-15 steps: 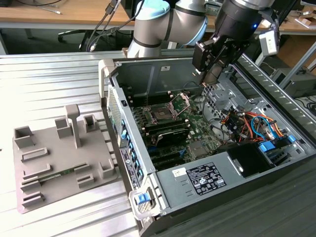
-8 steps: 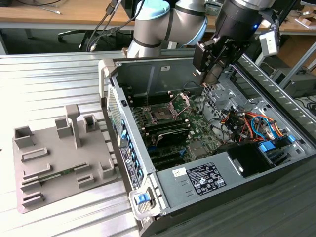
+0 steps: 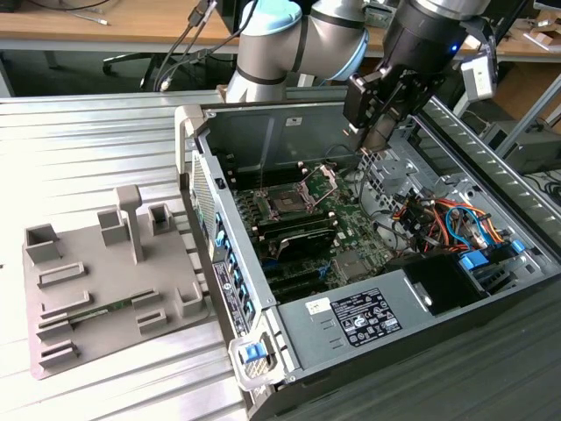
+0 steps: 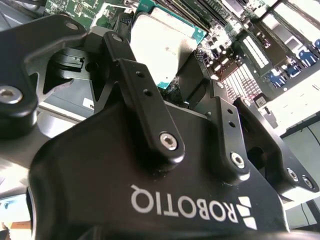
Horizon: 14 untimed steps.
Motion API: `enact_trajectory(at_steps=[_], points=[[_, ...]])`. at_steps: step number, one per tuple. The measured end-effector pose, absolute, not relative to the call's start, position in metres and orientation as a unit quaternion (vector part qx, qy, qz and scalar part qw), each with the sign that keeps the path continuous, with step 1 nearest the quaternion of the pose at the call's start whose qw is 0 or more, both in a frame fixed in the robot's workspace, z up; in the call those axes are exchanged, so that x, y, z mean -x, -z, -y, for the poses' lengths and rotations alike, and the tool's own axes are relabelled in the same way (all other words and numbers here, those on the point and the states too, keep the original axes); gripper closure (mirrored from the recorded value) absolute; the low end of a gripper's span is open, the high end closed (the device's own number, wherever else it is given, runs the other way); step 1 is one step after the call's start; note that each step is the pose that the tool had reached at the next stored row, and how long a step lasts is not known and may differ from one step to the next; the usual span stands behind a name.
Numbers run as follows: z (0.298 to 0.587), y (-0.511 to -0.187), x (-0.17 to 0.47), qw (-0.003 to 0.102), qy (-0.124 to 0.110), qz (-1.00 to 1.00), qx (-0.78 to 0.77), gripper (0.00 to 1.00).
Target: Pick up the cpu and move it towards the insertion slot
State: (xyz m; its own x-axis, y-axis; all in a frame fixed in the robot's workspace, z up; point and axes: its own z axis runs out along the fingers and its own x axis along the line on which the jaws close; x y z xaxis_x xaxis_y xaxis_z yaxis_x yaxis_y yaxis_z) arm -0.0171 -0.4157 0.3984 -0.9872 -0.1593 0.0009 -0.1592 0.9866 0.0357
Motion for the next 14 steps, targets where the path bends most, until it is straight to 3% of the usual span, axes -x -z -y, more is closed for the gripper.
enact_trajectory(at_steps=[14], points=[[0.4157,-0.3967,0.0144,0.002,0.018,0.997,-0.080,0.45]])
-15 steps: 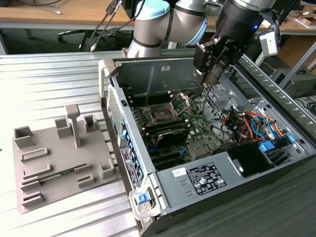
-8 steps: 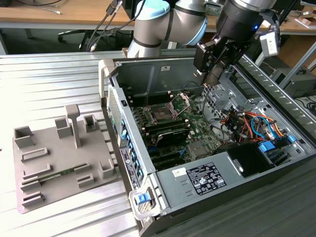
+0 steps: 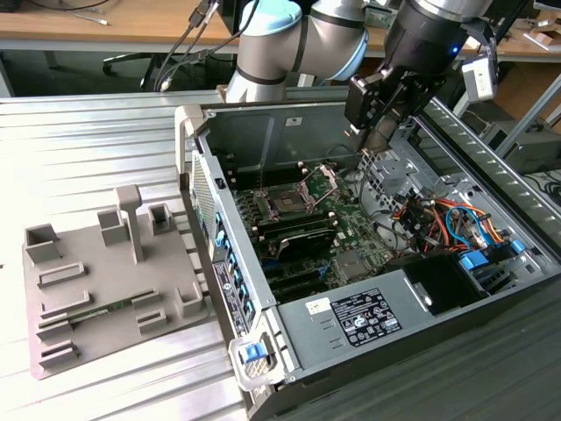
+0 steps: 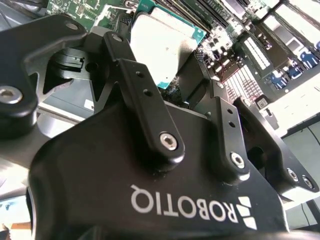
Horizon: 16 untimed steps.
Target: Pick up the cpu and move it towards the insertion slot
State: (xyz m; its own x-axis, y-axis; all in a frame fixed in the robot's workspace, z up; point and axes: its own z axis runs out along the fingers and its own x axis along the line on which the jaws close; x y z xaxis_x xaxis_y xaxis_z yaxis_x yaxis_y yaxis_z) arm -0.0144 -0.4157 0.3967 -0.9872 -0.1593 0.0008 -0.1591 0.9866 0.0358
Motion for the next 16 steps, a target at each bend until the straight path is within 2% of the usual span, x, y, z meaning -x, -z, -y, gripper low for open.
enact_trajectory(at_steps=[16], points=[[0.4157,-0.3946,0.0115,0.002,0.018,0.997,-0.080,0.45]])
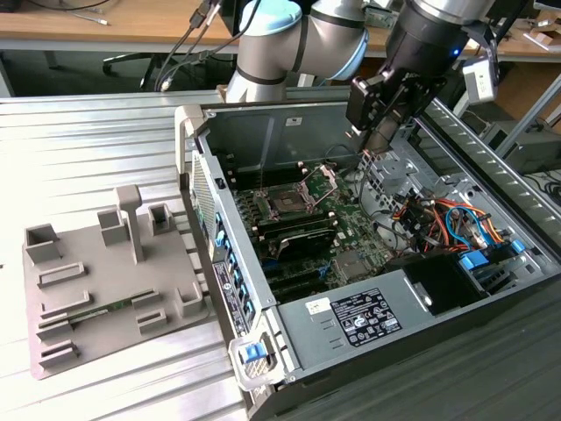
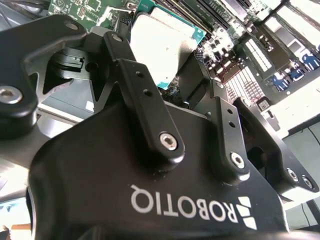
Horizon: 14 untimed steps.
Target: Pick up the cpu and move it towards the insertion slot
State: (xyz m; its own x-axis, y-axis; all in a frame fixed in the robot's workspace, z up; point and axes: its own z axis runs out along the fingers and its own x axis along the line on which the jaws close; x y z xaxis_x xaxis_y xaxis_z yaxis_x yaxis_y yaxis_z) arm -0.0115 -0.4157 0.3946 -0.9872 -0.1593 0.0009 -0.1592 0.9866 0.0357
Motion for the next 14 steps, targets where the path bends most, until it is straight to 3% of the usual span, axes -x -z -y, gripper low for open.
enact_trajectory(at_steps=[14], points=[[0.4157,-0.3927,0.0090,0.002,0.018,0.997,-0.080,0.45]])
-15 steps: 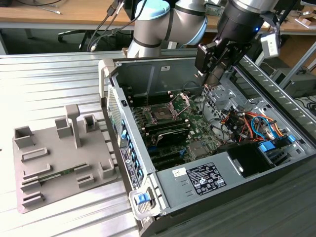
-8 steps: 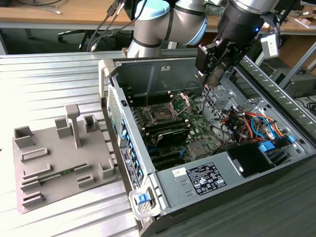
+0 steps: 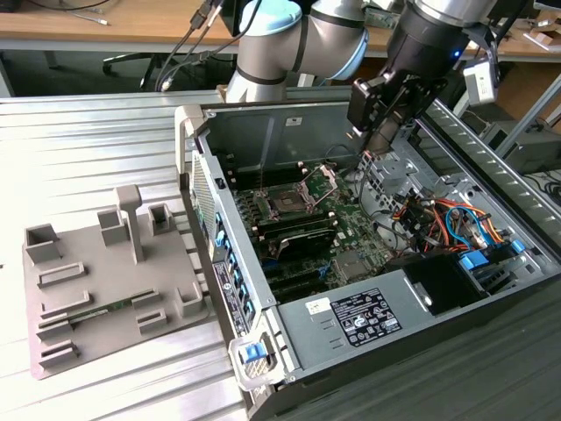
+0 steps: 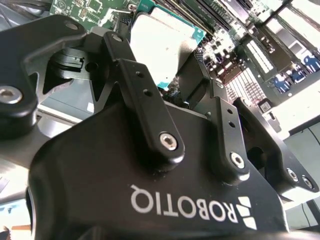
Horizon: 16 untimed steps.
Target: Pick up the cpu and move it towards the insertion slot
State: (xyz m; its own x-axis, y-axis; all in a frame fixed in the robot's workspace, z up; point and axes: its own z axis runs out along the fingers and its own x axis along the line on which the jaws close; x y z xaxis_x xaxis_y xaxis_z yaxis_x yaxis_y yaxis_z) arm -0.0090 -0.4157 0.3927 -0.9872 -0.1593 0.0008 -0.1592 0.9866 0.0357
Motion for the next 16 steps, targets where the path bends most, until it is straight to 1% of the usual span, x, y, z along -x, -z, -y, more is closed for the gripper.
enact_trajectory(at_steps=[16], points=[[0.4157,-0.3908,0.0060,0.002,0.018,0.997,-0.080,0.45]])
